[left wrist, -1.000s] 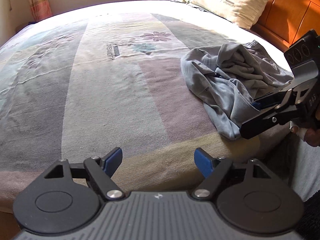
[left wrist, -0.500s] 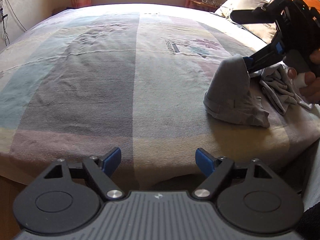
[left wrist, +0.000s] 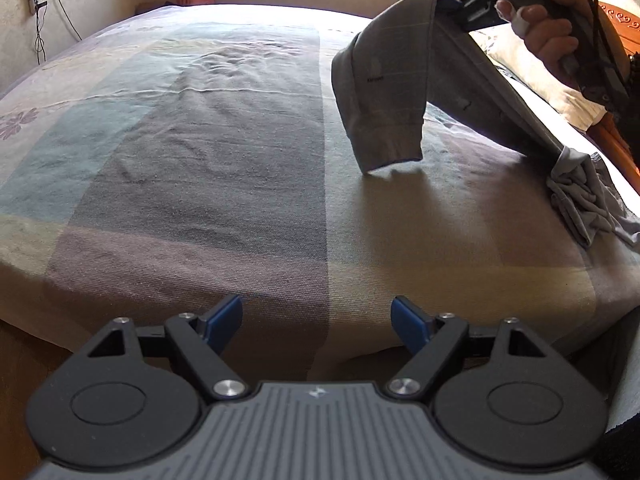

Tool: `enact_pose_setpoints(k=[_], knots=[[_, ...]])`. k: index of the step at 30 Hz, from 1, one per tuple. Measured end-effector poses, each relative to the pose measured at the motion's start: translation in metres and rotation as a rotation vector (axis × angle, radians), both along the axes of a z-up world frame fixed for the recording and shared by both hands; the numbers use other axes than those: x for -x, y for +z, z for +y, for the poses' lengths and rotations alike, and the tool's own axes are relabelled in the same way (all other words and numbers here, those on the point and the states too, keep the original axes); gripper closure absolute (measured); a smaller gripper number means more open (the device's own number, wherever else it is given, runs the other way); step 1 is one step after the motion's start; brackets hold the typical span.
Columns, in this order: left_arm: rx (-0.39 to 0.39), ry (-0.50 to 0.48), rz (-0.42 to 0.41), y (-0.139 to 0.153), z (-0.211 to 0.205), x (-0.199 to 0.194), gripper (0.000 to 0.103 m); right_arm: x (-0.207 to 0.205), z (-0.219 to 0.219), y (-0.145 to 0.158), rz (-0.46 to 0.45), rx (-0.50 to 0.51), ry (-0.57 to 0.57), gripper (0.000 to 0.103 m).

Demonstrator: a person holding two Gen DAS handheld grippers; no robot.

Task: Fold clothes
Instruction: 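Grasp the other pant leg cuff with the right gripper and lift it, then lay the lifted leg flat on the bed and open the right gripper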

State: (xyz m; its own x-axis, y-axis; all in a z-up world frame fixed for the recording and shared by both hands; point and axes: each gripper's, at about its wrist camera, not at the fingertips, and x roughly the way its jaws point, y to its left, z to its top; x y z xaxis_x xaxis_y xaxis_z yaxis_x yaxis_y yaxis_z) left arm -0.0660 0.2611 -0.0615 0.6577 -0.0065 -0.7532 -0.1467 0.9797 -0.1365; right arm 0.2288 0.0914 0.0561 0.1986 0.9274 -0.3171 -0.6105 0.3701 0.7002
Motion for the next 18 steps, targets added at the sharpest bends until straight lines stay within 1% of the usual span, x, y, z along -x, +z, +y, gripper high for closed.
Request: enact_pose_setpoints(k=[1, 2, 7, 8, 10, 13, 14, 16, 18], knots=[[0.004, 0.001, 0.003, -0.002, 0.0, -0.001, 0.021, -0.003, -0.003, 0.001, -0.006, -0.028, -0.028, 0.0], [0.008, 0.001, 0.007, -0.003, 0.001, -0.002, 0.021, -0.003, -0.003, -0.003, -0.006, -0.005, -0.037, 0.0], [0.01, -0.015, 0.018, -0.01, -0.001, -0.009, 0.021, 0.002, 0.006, -0.041, 0.02, 0.27, -0.017, 0.0], [0.009, -0.02, 0.017, -0.01, -0.002, -0.01, 0.021, 0.006, 0.003, -0.05, 0.024, 0.311, -0.008, 0.0], [0.003, -0.029, 0.017, -0.011, -0.004, -0.013, 0.021, 0.018, -0.011, -0.067, 0.027, 0.372, 0.003, 0.0], [-0.02, -0.039, 0.021, -0.012, -0.007, -0.02, 0.021, 0.04, -0.044, -0.086, 0.011, 0.444, -0.017, 0.0], [-0.035, -0.043, 0.023, -0.011, -0.009, -0.023, 0.021, 0.048, -0.056, -0.09, -0.005, 0.477, -0.031, 0.0], [-0.071, -0.059, 0.017, -0.011, -0.013, -0.035, 0.021, 0.067, -0.079, -0.096, -0.069, 0.558, -0.075, 0.0], [-0.121, -0.073, -0.004, -0.012, -0.02, -0.057, 0.021, 0.084, -0.099, -0.102, -0.129, 0.634, -0.12, 0.0]])
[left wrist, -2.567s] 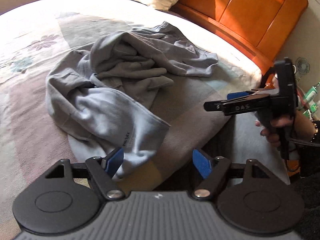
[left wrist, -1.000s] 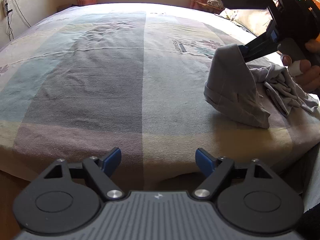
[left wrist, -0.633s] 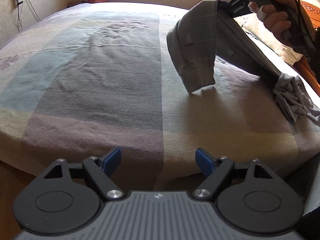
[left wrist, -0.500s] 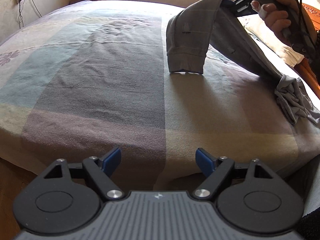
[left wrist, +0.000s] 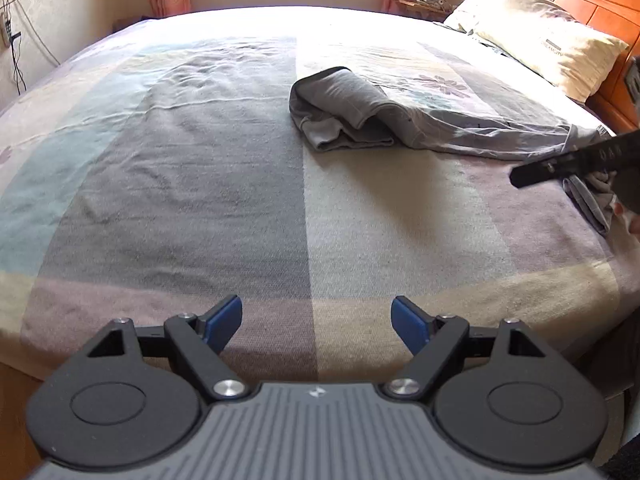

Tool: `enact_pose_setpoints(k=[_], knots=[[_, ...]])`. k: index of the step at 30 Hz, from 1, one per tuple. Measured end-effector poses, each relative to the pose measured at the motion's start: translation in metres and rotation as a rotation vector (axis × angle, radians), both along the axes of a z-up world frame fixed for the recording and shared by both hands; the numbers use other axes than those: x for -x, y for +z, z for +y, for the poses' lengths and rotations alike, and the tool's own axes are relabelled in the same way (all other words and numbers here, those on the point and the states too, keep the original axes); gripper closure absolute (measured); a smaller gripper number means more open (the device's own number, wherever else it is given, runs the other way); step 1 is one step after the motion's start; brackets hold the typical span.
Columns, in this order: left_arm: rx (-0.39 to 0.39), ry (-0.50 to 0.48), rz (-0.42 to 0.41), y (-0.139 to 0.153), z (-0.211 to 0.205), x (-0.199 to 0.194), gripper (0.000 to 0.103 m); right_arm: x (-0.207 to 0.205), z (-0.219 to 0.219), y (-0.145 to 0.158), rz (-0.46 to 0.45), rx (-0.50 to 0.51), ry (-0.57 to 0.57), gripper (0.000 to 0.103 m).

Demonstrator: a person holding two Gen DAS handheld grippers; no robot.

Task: Fold clothes
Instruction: 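Lay the lifted leg flat on the bed and open the right gripper, then grasp a leg cuff with the left gripper and pull it straight along the bed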

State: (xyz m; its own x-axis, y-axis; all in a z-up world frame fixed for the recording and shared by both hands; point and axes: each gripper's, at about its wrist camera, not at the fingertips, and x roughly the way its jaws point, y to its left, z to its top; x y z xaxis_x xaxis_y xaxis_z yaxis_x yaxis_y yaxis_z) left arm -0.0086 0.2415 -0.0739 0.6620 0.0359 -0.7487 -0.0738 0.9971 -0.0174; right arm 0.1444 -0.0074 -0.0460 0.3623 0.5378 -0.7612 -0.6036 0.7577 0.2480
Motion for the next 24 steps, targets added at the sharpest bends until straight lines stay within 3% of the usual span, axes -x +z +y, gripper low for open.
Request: enact_pose_setpoints(k=[2, 10, 14, 18, 21, 24], knots=[[-0.049, -0.015, -0.022, -0.001, -0.007, -0.022, 0.021, 0.016, -0.019, -0.007, -0.052, 0.06, -0.028, 0.0], [-0.25, -0.053, -0.098, -0.013, -0.033, -0.115, 0.021, 0.045, -0.06, -0.026, -0.08, 0.11, -0.13, 0.0], [-0.253, -0.028, -0.141, -0.018, -0.035, -0.143, 0.021, 0.044, -0.07, -0.029, -0.064, 0.086, -0.157, 0.0], [-0.139, 0.006, -0.18, -0.009, -0.028, -0.148, 0.021, 0.043, -0.073, -0.032, -0.069, 0.076, -0.148, 0.0], [-0.168, 0.023, -0.23, -0.004, -0.028, -0.148, 0.021, 0.041, -0.071, -0.034, -0.084, 0.074, -0.143, 0.0], [-0.2, 0.124, -0.229, 0.0, -0.016, -0.16, 0.021, 0.039, -0.069, -0.035, -0.095, 0.072, -0.146, 0.0]])
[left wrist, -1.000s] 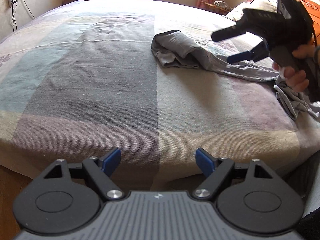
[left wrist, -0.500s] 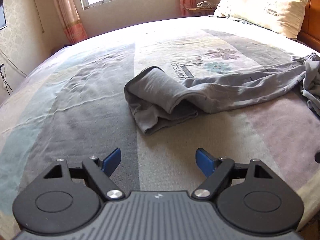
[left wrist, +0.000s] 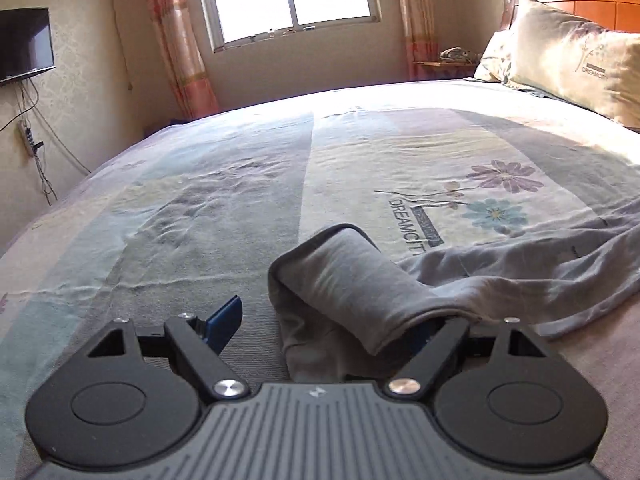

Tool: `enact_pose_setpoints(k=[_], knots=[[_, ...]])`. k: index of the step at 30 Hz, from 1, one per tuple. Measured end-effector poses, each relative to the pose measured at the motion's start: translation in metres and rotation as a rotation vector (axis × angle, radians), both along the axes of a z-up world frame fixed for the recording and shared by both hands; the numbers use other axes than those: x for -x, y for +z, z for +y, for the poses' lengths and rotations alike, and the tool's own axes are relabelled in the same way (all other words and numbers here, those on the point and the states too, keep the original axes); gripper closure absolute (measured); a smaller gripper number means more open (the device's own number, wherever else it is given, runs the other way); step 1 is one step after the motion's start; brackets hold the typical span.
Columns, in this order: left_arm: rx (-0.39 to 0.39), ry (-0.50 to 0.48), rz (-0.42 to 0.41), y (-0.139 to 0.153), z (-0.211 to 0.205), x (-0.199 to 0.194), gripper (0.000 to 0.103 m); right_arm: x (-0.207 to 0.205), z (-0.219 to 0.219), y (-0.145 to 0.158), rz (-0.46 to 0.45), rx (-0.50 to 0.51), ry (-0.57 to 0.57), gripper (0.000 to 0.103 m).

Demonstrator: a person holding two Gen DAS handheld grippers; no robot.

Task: Fold clothes
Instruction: 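Grasp a leg cuff with the left gripper and pull it straight along the bed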

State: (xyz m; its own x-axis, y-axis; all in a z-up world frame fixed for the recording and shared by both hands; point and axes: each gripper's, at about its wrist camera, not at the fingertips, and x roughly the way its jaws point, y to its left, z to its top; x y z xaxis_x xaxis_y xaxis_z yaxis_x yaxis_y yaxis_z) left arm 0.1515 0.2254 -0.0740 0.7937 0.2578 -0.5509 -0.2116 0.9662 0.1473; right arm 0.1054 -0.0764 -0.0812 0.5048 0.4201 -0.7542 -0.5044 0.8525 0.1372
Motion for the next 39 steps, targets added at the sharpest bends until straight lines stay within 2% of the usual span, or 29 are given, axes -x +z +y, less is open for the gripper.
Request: enact_pose_setpoints(k=[1, 3, 5, 8, 12, 17, 24, 30, 32, 36, 38, 39], knots=[[-0.001, 0.031, 0.002, 0.001, 0.004, -0.005, 0.021, 0.0, 0.0, 0.0, -0.002, -0.001, 0.0, 0.0], [0.044, 0.057, 0.055, -0.002, 0.014, -0.019, 0.017, 0.0, 0.0, 0.0, -0.005, -0.002, 0.003, 0.0], [0.012, 0.04, 0.088, -0.007, 0.013, -0.029, 0.017, 0.0, -0.001, 0.0, -0.006, -0.005, 0.004, 0.0], [-0.089, 0.04, 0.047, 0.001, 0.009, -0.036, 0.017, 0.001, -0.002, 0.003, -0.005, -0.01, 0.003, 0.0], [-0.141, 0.076, -0.022, 0.031, 0.016, -0.052, 0.017, 0.001, -0.006, 0.006, -0.016, -0.016, 0.003, 0.0], [-0.229, 0.058, -0.045, 0.054, 0.02, -0.076, 0.015, -0.001, -0.009, 0.006, -0.012, -0.033, -0.011, 0.0], [-0.334, 0.019, -0.042, 0.075, 0.013, -0.139, 0.015, 0.002, -0.011, 0.014, -0.057, -0.033, -0.003, 0.0], [-0.436, 0.015, -0.111, 0.103, 0.003, -0.194, 0.015, -0.003, -0.021, 0.021, -0.071, -0.055, -0.028, 0.0], [-0.483, 0.01, -0.124, 0.106, 0.001, -0.208, 0.015, -0.004, -0.023, 0.02, -0.066, -0.063, -0.036, 0.0], [-0.606, -0.042, -0.078, 0.089, -0.005, -0.223, 0.015, -0.007, -0.024, 0.016, -0.06, -0.065, -0.037, 0.0], [-0.63, -0.058, -0.069, 0.082, -0.004, -0.223, 0.015, -0.008, -0.023, 0.013, -0.054, -0.064, -0.034, 0.0], [-0.673, -0.071, -0.064, 0.08, -0.004, -0.224, 0.015, -0.009, -0.022, 0.012, -0.051, -0.065, -0.034, 0.0]])
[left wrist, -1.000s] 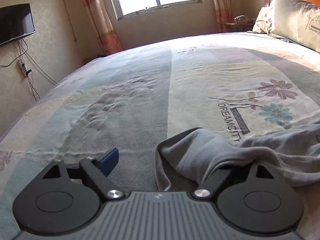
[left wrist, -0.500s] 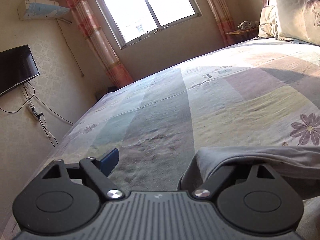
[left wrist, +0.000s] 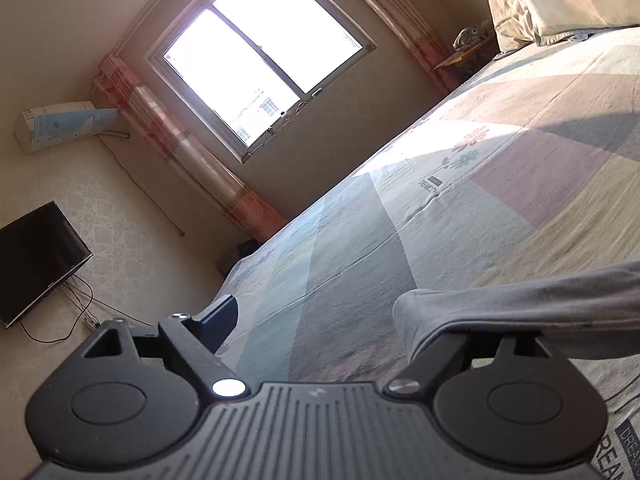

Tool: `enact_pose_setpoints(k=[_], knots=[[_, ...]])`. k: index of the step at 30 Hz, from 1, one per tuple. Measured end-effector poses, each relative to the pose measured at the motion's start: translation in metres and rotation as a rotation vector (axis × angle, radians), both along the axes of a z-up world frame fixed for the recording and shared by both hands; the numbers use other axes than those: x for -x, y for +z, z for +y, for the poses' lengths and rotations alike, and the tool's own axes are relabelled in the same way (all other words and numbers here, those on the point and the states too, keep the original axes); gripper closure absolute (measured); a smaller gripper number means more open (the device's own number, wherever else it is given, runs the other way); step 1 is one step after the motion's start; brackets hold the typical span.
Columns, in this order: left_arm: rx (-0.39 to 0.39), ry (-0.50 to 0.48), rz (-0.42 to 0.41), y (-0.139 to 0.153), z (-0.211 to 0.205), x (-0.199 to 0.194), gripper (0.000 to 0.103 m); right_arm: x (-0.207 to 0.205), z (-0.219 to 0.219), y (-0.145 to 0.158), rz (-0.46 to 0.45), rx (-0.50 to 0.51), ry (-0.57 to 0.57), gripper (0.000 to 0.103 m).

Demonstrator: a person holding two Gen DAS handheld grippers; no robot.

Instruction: Fold clothes

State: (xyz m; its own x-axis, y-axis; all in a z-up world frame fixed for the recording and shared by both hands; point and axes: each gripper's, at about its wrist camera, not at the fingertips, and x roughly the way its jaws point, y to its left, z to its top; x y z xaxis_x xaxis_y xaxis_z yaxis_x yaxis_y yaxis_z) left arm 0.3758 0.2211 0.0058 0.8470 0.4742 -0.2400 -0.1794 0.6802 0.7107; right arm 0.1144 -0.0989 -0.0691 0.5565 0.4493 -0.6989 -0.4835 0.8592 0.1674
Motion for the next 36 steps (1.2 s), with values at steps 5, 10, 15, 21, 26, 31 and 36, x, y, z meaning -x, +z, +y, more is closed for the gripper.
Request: enact_pose_setpoints(k=[5, 10, 15, 21, 26, 31, 36], knots=[[-0.219, -0.045, 0.035, -0.013, -0.001, -0.006, 0.015, -0.002, 0.0, -0.002, 0.004, -0.011, -0.001, 0.0], [-0.352, -0.119, 0.079, -0.029, -0.012, -0.009, 0.013, -0.001, -0.001, -0.006, 0.004, -0.011, 0.0, 0.0], [-0.147, -0.294, 0.21, -0.069, -0.048, 0.005, 0.012, -0.001, 0.002, -0.009, 0.003, -0.001, 0.001, 0.0], [-0.058, -0.331, 0.311, -0.106, -0.059, 0.023, 0.014, -0.004, 0.0, -0.01, 0.013, -0.014, -0.003, 0.0], [0.045, -0.259, 0.308, -0.096, -0.014, 0.043, 0.014, -0.002, 0.004, -0.012, -0.006, 0.018, 0.01, 0.0], [0.106, -0.203, 0.295, -0.092, 0.023, 0.057, 0.014, -0.003, 0.005, -0.014, -0.018, 0.023, 0.012, 0.0], [0.158, -0.219, 0.278, -0.098, 0.019, 0.041, 0.014, -0.004, 0.008, -0.015, -0.024, 0.034, 0.013, 0.0]])
